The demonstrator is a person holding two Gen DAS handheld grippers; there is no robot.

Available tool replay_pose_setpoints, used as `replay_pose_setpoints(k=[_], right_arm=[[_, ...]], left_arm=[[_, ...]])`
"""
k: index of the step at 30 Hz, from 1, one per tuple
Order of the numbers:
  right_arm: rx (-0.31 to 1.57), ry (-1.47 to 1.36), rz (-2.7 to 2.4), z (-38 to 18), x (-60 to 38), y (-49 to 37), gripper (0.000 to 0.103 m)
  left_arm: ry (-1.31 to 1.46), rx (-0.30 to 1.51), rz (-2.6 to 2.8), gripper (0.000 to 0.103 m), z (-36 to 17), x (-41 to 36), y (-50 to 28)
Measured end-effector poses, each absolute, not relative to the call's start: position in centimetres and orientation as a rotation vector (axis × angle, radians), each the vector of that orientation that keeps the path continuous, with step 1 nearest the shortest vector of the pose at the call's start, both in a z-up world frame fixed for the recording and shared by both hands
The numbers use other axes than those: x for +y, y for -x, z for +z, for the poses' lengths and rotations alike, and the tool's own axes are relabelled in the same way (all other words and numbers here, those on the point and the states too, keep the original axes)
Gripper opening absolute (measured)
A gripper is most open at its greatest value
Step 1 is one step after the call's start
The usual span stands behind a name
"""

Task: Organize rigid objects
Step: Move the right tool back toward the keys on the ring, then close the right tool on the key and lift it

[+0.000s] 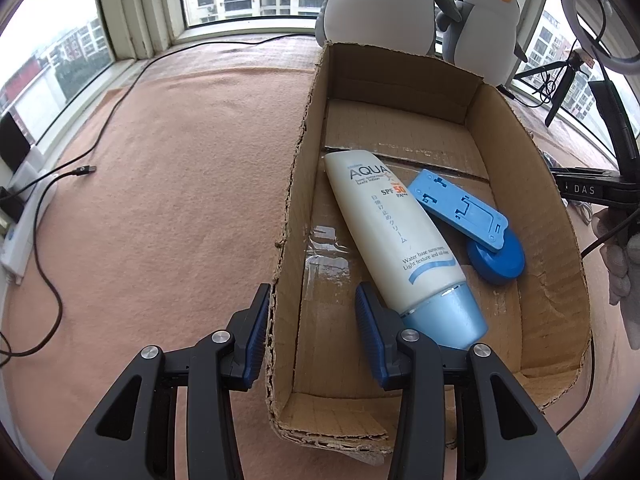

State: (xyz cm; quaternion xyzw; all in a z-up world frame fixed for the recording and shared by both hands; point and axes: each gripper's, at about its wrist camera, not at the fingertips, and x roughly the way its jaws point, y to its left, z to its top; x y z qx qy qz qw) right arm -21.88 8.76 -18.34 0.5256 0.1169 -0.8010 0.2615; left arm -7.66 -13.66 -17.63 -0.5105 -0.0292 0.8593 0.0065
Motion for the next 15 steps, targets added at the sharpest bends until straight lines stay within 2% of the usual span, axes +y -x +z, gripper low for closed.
replay_pose_setpoints(k=[3, 8, 12, 15], right_arm=[[0.362, -1.417, -2.151, -18.25, 8.34, 21.86, 0.017], [0.39, -1.406, -2.145, -18.15, 8.33, 21.44, 0.016], [0.355, -1.393, -2.16, -17.56, 8.74, 21.19, 0.005], [0.363, -1.385, -2.159, -17.46, 8.76, 20.87, 0.005]], left_arm=[[1.595, -0.094, 2.688, 0.041, -17.65, -13.66, 7.65], [1.595, -0.101, 2.691, 0.042, -17.66, -13.63, 7.64], [1.594, -0.1, 2.694, 0.042, -17.66, -13.53, 7.65], [1.593, -0.097, 2.695, 0.042, -17.65, -13.52, 7.64]])
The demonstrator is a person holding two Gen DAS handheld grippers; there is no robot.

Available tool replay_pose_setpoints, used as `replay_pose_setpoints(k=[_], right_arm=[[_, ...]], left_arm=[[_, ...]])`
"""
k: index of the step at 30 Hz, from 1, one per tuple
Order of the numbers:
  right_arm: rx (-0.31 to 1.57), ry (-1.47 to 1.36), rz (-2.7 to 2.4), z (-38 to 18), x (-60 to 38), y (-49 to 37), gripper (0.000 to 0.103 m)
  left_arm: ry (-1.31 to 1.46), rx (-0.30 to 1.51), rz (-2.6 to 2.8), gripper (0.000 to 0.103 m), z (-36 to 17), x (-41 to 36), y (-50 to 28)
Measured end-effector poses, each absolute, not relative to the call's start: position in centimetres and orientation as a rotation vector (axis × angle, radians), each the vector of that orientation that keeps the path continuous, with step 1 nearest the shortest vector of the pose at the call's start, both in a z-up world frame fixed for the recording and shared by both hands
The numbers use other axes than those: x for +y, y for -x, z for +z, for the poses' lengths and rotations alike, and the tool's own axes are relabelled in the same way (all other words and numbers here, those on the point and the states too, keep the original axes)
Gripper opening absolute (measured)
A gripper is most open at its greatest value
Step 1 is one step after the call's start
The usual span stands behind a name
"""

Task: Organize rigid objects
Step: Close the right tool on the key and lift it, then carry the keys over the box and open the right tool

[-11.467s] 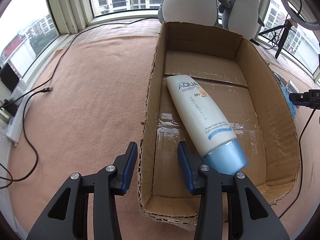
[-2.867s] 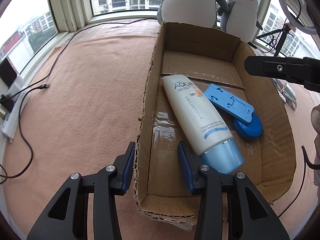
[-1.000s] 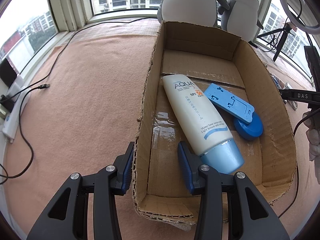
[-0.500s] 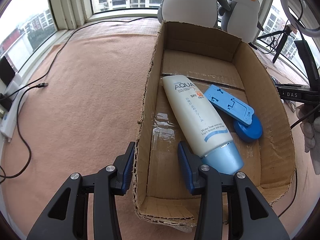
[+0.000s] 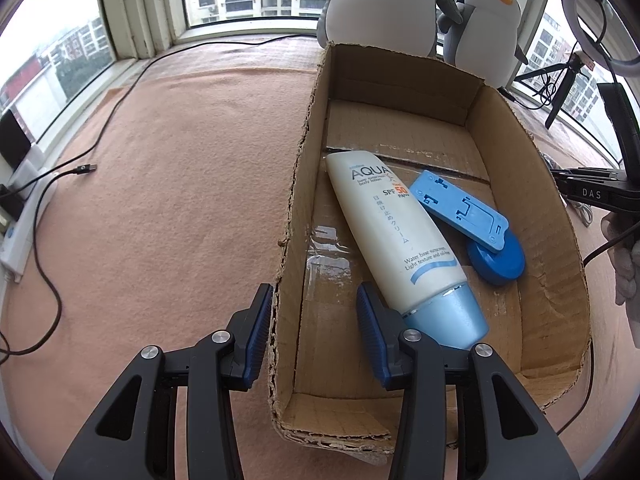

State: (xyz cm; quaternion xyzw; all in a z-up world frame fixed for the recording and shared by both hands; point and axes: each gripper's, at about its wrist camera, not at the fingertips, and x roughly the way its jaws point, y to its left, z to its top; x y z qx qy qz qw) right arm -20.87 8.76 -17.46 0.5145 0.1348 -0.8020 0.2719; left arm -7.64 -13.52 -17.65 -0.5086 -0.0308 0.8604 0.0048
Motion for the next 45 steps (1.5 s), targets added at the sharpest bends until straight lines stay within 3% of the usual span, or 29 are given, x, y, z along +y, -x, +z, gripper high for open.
replay_pose_setpoints(k=[18, 29, 37, 45], right_arm=[[0.332, -1.384, -2.152, -17.1, 8.5, 19.7, 0.001], [0.131, -1.298, -2.184, -12.0, 10.1, 19.6, 0.001], [0.079, -1.186, -2.148, -8.1, 6.6, 19.0, 0.001], [0.116, -1.17, -2.104, -8.2, 2.2, 19.0, 0.001]], left_arm=[[1.59, -0.111, 2.698, 0.042, -17.6, -13.5, 7.7], [1.586, -0.121, 2.701, 0.042, -17.6, -13.5, 7.8], [1.586, -0.117, 2.701, 0.042, -17.6, -13.5, 7.7], [1.585, -0.117, 2.701, 0.042, -17.5, -13.4, 7.8]])
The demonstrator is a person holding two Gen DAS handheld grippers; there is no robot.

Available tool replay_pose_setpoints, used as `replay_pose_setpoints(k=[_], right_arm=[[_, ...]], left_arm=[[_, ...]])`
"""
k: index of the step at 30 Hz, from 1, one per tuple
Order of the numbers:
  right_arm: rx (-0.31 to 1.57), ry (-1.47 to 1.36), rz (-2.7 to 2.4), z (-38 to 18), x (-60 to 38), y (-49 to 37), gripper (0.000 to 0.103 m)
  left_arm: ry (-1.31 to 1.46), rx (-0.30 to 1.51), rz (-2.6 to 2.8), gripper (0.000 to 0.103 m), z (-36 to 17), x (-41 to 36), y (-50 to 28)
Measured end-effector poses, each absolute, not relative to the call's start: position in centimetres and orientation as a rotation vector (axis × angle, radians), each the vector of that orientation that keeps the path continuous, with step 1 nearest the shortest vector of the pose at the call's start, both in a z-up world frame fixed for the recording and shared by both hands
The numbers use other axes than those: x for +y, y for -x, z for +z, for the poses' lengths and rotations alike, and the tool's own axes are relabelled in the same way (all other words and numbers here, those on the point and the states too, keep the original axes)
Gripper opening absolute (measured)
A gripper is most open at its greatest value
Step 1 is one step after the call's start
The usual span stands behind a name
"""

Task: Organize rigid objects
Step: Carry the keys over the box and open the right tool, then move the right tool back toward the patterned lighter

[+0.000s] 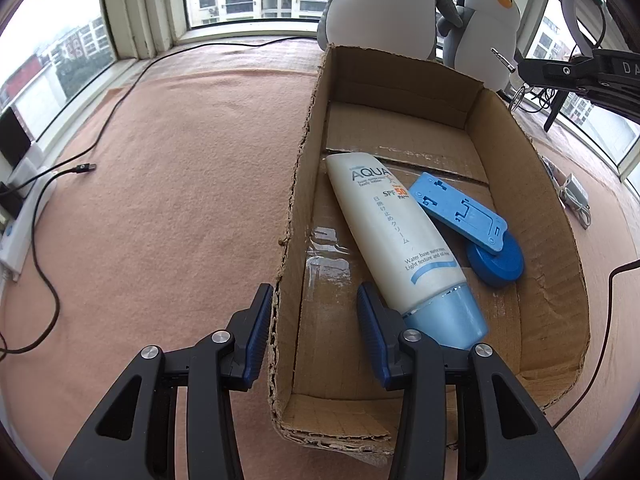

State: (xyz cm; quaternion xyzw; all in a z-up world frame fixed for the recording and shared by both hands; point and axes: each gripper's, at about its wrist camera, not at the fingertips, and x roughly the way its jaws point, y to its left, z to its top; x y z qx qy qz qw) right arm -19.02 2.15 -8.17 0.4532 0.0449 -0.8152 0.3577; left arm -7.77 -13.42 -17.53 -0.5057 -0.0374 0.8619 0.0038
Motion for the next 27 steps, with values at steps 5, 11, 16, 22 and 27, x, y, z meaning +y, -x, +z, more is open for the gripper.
replay_pose_setpoints(k=[5, 11, 16, 22, 27], right_arm=[[0.159, -1.175, -2.101, -8.6, 0.9, 19.0, 0.001], [0.146, -1.116, -2.135, -7.8, 1.4, 18.6, 0.066], [0.135, -1.119, -2.143, -7.4, 2.3, 18.6, 0.066], [0.096, -1.146, -2.158, -7.4, 4.5, 18.7, 0.066], [0.055, -1.177, -2.184, -7.3, 8.2, 18.6, 0.066]], left_arm=[[1.585, -0.117, 2.701, 0.042, -17.5, -13.4, 7.8], [1.584, -0.113, 2.702, 0.042, -17.5, -13.4, 7.7], [1.584, -0.107, 2.704, 0.042, -17.5, -13.3, 7.8], [1.582, -0.103, 2.706, 0.042, -17.5, -13.4, 7.7], [1.582, -0.099, 2.707, 0.042, -17.5, -13.4, 7.8]])
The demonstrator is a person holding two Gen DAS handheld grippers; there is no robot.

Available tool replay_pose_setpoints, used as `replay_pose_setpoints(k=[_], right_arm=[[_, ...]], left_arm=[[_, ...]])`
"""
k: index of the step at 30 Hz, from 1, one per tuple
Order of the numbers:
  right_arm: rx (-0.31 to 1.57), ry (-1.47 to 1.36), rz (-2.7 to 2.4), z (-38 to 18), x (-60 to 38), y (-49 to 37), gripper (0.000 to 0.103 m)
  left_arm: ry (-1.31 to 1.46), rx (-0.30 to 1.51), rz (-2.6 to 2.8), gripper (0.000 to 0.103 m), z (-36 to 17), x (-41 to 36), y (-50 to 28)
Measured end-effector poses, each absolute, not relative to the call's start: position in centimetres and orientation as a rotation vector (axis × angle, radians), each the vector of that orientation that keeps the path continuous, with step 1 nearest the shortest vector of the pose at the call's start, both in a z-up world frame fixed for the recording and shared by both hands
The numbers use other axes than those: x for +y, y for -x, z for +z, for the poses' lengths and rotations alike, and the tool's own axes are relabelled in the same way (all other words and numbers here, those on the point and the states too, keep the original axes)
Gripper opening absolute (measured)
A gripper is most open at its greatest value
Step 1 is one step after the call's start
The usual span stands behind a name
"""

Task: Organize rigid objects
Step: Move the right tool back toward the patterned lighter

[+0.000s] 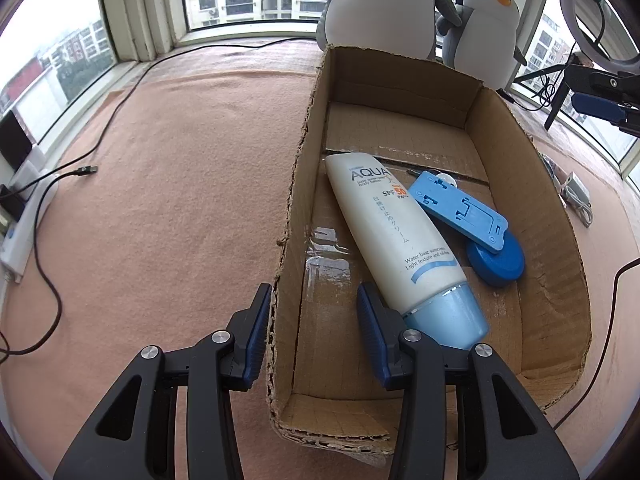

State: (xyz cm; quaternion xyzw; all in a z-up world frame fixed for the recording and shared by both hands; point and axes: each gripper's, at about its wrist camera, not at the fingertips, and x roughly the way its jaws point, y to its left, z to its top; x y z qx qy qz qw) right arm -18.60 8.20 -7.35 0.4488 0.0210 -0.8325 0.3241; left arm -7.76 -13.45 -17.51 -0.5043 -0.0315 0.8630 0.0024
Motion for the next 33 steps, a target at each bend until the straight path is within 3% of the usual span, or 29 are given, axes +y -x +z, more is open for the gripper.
replay_pose_setpoints(k=[12, 21, 33], right_arm=[[-0.102, -1.336, -2.228, -10.6, 17.7, 19.2, 0.066], [-0.072, -1.42, -2.174, -14.4, 17.5, 20.0, 0.042], [-0.038, -1.504, -2.137, -17.3, 16.2, 22.2, 0.037]], left_arm=[[1.585, -0.08, 2.708, 0.042, -17.5, -13.4, 7.8], [1.593, -0.061, 2.711, 0.042, -17.5, -13.1, 7.8], [1.597, -0.055, 2.712, 0.042, -17.5, -13.0, 7.8]])
